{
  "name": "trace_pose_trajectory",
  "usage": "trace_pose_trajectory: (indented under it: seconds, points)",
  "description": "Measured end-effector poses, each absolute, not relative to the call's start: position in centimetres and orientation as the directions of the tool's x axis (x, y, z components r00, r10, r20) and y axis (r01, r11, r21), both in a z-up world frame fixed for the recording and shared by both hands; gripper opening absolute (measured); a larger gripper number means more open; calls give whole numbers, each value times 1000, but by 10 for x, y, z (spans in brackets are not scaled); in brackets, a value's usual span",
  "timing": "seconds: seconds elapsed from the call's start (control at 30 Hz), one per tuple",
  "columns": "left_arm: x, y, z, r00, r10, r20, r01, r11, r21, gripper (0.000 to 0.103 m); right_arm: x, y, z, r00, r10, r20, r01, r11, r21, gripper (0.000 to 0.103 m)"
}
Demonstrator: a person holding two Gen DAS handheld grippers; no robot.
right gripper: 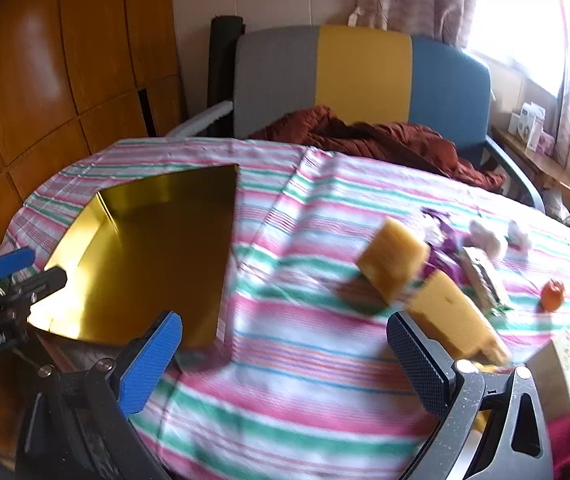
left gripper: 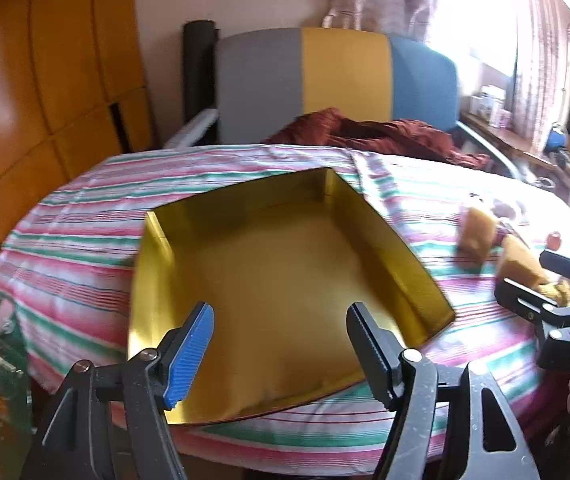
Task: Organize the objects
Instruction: 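Move the left tool toward the white block beside the yellow sock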
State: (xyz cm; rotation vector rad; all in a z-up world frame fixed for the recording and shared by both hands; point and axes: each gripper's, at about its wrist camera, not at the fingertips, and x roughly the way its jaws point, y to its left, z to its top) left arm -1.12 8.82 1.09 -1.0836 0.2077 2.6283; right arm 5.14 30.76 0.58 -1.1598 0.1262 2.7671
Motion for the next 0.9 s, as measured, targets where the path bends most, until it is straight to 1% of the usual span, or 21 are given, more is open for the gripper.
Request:
trace_pose_trajectory:
  seconds: [0.13, 0.17, 0.33, 0.4, 0.5, 0.63, 0.7, 0.77, 0.9]
  points:
    - [-10, 107, 11, -646, 285, -708, -392, -920, -12, 79, 77, 345, 15, -663, 139, -735, -216, -976, 10, 103]
    - [-10, 115, 11, -632, 311, -710, -422, -906, -22, 79, 84, 356, 18, -660, 155, -735, -240, -971, 11, 103]
    - [-7, 147, 11, -550, 421, -721, -540, -838, -78, 80, 120, 421, 38, -626, 255, -737, -413, -910, 36, 103]
    - [-6, 165, 9, -484, 474, -736, -600, -792, -116, 80, 135, 443, 43, -603, 298, -740, -480, -876, 38, 103]
    - [0, 195, 3, -379, 536, -755, -680, -714, -166, 80, 152, 466, 48, -582, 336, -741, -543, -839, 46, 103]
    - [22, 237, -3, -248, 584, -773, -794, -580, -184, 79, 173, 482, 49, -564, 376, -735, -597, -801, 49, 103]
    - [35, 259, -10, -90, 617, -782, -831, -479, -282, 79, 180, 486, 50, -557, 388, -734, -610, -791, 45, 103]
    - [41, 282, -20, 53, 617, -785, -819, -423, -387, 79, 187, 490, 50, -558, 395, -730, -616, -787, 44, 103]
    - [52, 320, -34, 197, 573, -796, -781, -399, -481, 79, 194, 491, 55, -567, 411, -714, -614, -789, 33, 103]
